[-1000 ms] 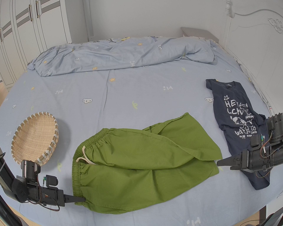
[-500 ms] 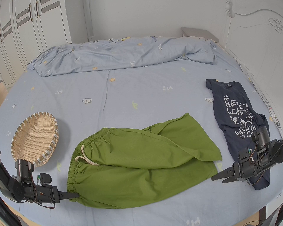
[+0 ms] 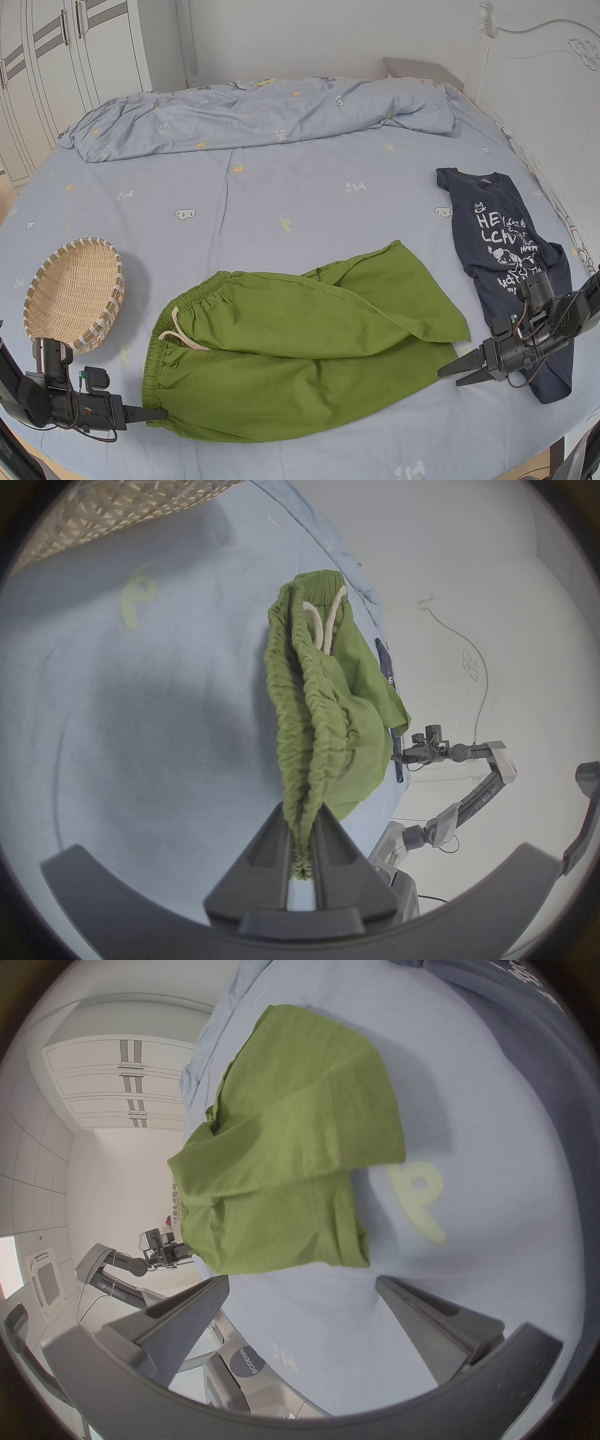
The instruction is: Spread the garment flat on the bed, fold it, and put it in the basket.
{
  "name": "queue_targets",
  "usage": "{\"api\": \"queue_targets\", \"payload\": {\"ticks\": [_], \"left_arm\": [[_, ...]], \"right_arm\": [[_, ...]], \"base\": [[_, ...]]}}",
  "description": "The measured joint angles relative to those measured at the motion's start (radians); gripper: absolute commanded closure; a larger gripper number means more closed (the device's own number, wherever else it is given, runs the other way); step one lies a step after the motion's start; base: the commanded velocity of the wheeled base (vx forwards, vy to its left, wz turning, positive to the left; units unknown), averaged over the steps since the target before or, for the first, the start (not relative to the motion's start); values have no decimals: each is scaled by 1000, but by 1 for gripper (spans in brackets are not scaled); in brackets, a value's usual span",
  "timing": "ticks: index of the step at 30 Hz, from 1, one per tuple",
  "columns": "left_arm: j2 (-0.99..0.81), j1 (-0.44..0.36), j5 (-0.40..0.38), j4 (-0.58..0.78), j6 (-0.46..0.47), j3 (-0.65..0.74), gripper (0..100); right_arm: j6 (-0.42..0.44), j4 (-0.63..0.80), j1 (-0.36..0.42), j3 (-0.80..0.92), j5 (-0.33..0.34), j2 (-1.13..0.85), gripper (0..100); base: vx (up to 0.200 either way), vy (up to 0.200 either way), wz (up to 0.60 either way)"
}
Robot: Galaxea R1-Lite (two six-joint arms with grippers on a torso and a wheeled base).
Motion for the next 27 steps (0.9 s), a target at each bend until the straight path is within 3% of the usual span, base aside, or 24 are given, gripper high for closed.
{"api": "queue_targets", "payload": {"ticks": [18,19,27], "left_arm": [[12,-2,1,0,0,-2,100],[12,-3,1,0,0,-2,100],[13,-6,2,0,4,-3,100]], "right_arm": [[3,-117,-23,-25,21,66,0],[3,-124,-23,-22,23,66,100],[1,-217,-25,5,14,79,100]], "base": [[0,0,0],[0,0,0],[0,0,0]]}}
